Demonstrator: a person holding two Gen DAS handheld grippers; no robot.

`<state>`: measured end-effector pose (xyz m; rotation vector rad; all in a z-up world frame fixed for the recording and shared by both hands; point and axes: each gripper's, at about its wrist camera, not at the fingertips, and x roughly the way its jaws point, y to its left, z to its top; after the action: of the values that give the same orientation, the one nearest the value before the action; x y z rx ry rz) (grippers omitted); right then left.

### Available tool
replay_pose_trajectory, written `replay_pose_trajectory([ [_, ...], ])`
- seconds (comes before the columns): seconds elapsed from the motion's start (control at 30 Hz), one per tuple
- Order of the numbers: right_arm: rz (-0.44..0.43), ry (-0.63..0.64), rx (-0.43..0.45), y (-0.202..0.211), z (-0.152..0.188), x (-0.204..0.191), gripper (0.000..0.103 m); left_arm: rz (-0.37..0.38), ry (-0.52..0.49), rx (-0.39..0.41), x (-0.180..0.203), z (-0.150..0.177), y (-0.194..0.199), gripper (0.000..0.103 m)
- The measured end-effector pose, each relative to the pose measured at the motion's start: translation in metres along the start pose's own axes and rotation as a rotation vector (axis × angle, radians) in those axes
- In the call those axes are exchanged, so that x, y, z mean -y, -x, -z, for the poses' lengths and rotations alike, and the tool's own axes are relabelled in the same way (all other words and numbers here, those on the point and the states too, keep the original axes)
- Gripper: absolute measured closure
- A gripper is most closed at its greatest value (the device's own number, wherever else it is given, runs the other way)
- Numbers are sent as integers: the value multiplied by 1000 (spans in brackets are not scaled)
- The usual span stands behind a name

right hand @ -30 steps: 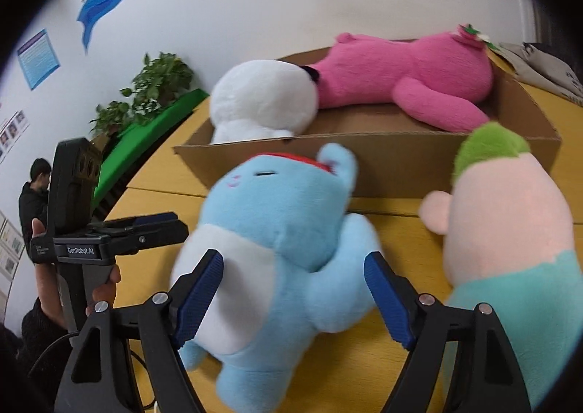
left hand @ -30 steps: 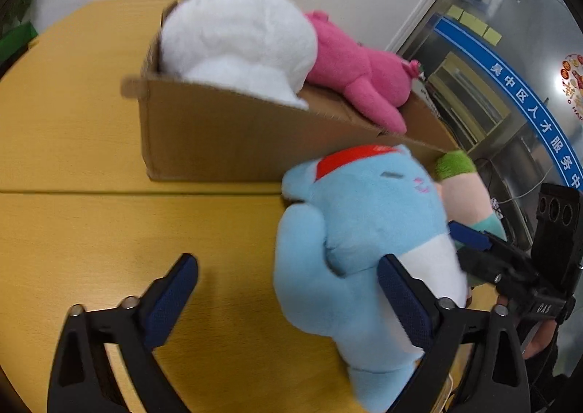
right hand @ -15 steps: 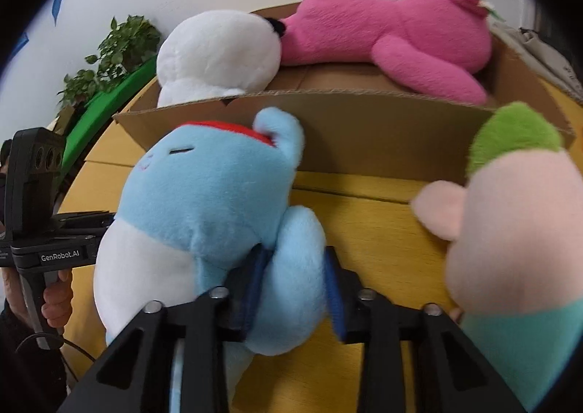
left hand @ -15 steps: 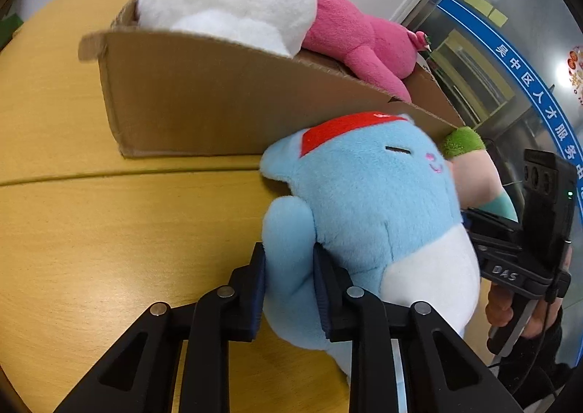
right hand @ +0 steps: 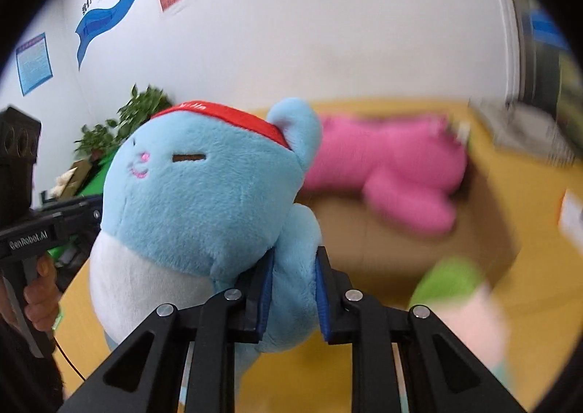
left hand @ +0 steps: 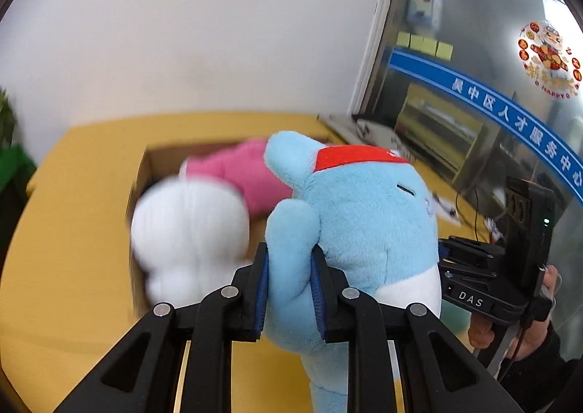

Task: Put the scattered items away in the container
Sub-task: 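Lower the blue cat into the box beside the panda and open both grippers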

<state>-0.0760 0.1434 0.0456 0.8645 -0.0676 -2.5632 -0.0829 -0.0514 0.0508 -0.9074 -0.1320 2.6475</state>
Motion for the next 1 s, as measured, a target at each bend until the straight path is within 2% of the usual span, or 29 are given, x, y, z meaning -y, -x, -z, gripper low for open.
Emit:
replay_pose_trajectory([
  [0.13,73,15,51,-23,-53,24,83,-28,20,-10,-15,-41,-58,81],
  [0.23,127,25,69,-53,-73,45,83,-74,42,-68,-25,-44,-102,81],
  [0.3,149,32,15,-81,-73,56,83,-115,55,-152,-30,-34,-138,81],
  [0.4,187,27,-156,-125,-53,66,83,-162,36,-246,-33,-9,-176,81],
  [0.5,180,10,-249,-145,-31,71,83,-197,-26,-244,-25,2,-180,81],
  [0.6,218,66,-329,-157,-22,64,80,-244,-84,-246,-16,6,-181,80],
  [0.7,268,78,-323,-154,-20,60,73,-268,-93,-226,-12,7,-174,77],
  [0.73,278,69,-307,-148,-21,61,67,-268,-87,-216,-11,7,-168,76],
  [0.77,289,58,-286,-138,-20,60,61,-269,-80,-204,-10,8,-160,73],
  [0.83,301,48,-226,-109,-18,56,32,-253,-71,-182,-6,9,-142,57],
  [0.87,280,47,-191,-91,-17,52,24,-236,-62,-157,-2,12,-127,36],
  [0.9,243,46,-159,-71,-15,48,19,-222,-53,-130,2,14,-113,18],
  [1.0,187,56,-85,-19,-1,30,19,-171,-26,-53,20,23,-70,1],
])
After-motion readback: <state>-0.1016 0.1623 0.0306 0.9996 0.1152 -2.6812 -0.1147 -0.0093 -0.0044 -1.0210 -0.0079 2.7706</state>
